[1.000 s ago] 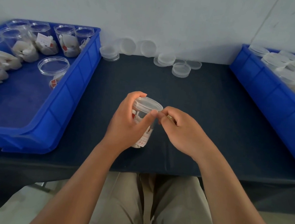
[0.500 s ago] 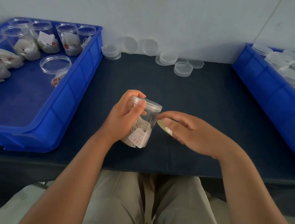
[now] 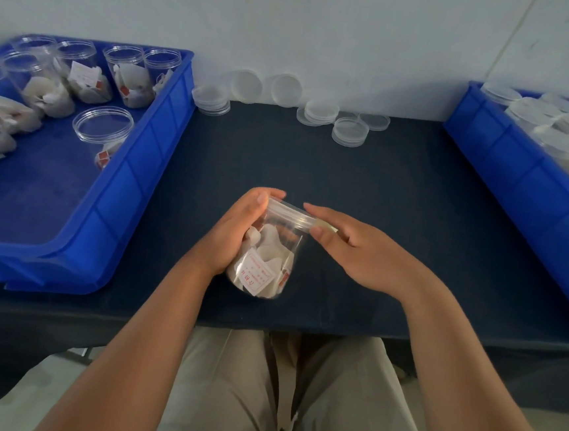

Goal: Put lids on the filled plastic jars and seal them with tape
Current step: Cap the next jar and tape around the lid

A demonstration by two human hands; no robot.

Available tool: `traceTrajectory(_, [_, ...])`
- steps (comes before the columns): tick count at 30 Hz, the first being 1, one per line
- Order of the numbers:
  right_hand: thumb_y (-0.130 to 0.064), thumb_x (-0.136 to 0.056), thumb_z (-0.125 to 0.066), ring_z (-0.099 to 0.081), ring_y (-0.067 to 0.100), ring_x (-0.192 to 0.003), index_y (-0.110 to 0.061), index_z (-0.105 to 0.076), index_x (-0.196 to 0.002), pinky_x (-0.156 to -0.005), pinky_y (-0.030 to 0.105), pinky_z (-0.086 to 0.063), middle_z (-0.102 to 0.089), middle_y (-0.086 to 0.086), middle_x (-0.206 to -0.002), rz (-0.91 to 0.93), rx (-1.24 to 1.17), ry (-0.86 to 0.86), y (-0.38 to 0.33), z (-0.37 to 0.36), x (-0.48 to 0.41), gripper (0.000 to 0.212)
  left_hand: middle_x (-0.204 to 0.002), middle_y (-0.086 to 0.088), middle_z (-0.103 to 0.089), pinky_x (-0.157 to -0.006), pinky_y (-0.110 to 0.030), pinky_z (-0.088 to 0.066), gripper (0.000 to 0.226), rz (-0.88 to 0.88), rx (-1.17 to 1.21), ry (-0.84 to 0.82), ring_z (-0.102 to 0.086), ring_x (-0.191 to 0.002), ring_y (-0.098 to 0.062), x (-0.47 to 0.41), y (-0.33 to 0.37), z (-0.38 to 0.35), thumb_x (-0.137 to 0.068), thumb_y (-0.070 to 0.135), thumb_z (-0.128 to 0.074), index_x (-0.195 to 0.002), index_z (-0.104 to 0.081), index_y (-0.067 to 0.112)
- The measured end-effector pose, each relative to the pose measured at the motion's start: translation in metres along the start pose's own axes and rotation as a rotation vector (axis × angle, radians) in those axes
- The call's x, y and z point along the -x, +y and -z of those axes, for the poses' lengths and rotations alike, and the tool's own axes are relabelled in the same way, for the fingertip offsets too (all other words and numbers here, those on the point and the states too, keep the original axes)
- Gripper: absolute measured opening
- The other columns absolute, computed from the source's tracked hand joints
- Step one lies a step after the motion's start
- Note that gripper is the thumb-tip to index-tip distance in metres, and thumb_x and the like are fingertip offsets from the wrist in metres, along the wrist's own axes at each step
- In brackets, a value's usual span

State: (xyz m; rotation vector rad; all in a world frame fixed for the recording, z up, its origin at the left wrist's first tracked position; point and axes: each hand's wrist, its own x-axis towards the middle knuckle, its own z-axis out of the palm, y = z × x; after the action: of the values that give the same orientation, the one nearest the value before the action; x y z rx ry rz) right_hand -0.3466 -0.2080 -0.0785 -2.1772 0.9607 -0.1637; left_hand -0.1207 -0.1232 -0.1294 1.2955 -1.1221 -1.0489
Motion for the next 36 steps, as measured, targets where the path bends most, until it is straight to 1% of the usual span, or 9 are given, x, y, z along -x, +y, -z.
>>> traceTrajectory(4, [-0.066, -0.105, -0.035, -0.047, -0.008, -0.120, -0.058, -0.042, -0.149, -0.093, 0.019, -0.042, -0.051, -0.035, -0.141, -0.003, -0.023, 0.111, -0.006, -0.010, 0.005, 0.046, -0.103, 0.012, -0.076, -0.079, -0.018, -0.054, 0.052, -0.067, -0.305, 0.178, -0.072, -0.094, -0.005, 0.001, 0.010, 0.000, -0.096, 0.069, -0.040, -0.115, -0.074, 0.034])
traceTrajectory(8, [-0.068, -0.104, -0.033, -0.055, 0.000, -0.126, -0.047, -0.048, -0.151, -0.095, 0.023, -0.046, -0.060, -0.026, -0.142, -0.033, 0.006, 0.224, -0.014, -0.023, 0.013, 0.053, -0.109, 0.045, -0.064, -0.074, -0.005, -0.051, 0.047, -0.065, -0.514, 0.323, -0.064, -0.103, 0.014, 0.016, 0.024, -0.004, -0.100, 0.067, -0.040, -0.136, -0.061, 0.045])
traceTrajectory(13, [-0.062, -0.108, -0.033, -0.065, 0.003, -0.111, -0.046, -0.049, -0.149, -0.078, 0.019, -0.048, -0.067, -0.020, -0.129, 0.019, 0.088, 0.320, -0.025, -0.037, 0.017, 0.047, -0.121, 0.024, -0.057, -0.078, -0.029, -0.049, 0.111, 0.073, -0.659, 0.360, -0.060, -0.105, 0.000, 0.026, 0.030, -0.041, -0.066, 0.107, -0.028, -0.154, -0.029, 0.040])
traceTrajectory(17, [-0.066, -0.105, -0.036, -0.064, 0.001, -0.102, -0.048, -0.039, -0.152, -0.079, 0.021, -0.050, -0.068, -0.024, -0.118, 0.026, 0.004, 0.231, -0.021, -0.034, 0.014, 0.050, -0.095, 0.032, -0.063, -0.067, -0.019, -0.043, 0.090, 0.050, -0.626, 0.453, -0.060, -0.087, 0.015, 0.023, 0.028, -0.037, -0.076, 0.097, -0.036, -0.148, -0.041, 0.044])
traceTrajectory(20, [-0.072, -0.102, -0.032, -0.064, 0.007, -0.072, -0.056, -0.030, -0.151, -0.057, 0.024, -0.047, -0.065, -0.014, -0.079, 0.068, -0.076, 0.128, -0.011, -0.028, 0.019, 0.052, -0.100, 0.051, -0.056, -0.073, -0.016, -0.041, 0.081, 0.062, -0.563, 0.414, -0.052, -0.094, 0.029, 0.017, 0.028, -0.026, -0.080, 0.093, -0.038, -0.143, -0.048, 0.043])
traceTrajectory(24, [-0.074, -0.099, -0.031, -0.060, 0.006, -0.066, -0.062, -0.030, -0.148, -0.056, 0.015, -0.046, -0.062, -0.010, -0.078, 0.098, -0.049, 0.125, 0.005, -0.016, 0.022, 0.050, -0.108, 0.028, -0.066, -0.087, -0.023, -0.050, 0.060, 0.069, -0.478, 0.301, -0.061, -0.103, 0.011, 0.015, 0.027, -0.018, -0.086, 0.087, -0.034, -0.120, -0.062, 0.046])
traceTrajectory(27, [-0.079, -0.092, -0.028, -0.062, 0.000, -0.073, -0.064, -0.033, -0.145, -0.061, 0.007, -0.044, -0.063, -0.018, -0.082, 0.092, -0.028, 0.106, 0.011, -0.006, 0.021, 0.055, -0.108, 0.036, -0.064, -0.080, -0.018, -0.042, 0.038, 0.062, -0.428, 0.232, -0.059, -0.102, 0.016, 0.016, 0.033, -0.013, -0.095, 0.079, -0.037, -0.105, -0.062, 0.052])
traceTrajectory(31, [-0.074, -0.097, -0.032, -0.061, -0.010, -0.085, -0.060, -0.040, -0.143, -0.063, 0.008, -0.045, -0.062, -0.035, -0.091, 0.066, 0.041, 0.117, 0.015, 0.004, 0.015, 0.049, -0.108, 0.027, -0.073, -0.086, -0.025, -0.046, 0.051, 0.077, -0.318, 0.148, -0.067, -0.103, 0.008, 0.015, 0.036, -0.009, -0.090, 0.083, -0.037, -0.108, -0.068, 0.046])
traceTrajectory(36, [-0.072, -0.101, -0.035, -0.061, -0.008, -0.089, -0.067, -0.039, -0.143, -0.067, 0.019, -0.045, -0.068, -0.019, -0.095, 0.059, 0.052, 0.134, 0.014, -0.004, 0.006, 0.043, -0.118, 0.004, -0.077, -0.102, -0.038, -0.051, 0.067, 0.095, -0.113, 0.017, -0.071, -0.114, -0.010, 0.008, 0.018, 0.000, -0.093, 0.079, -0.042, -0.135, -0.066, 0.032])
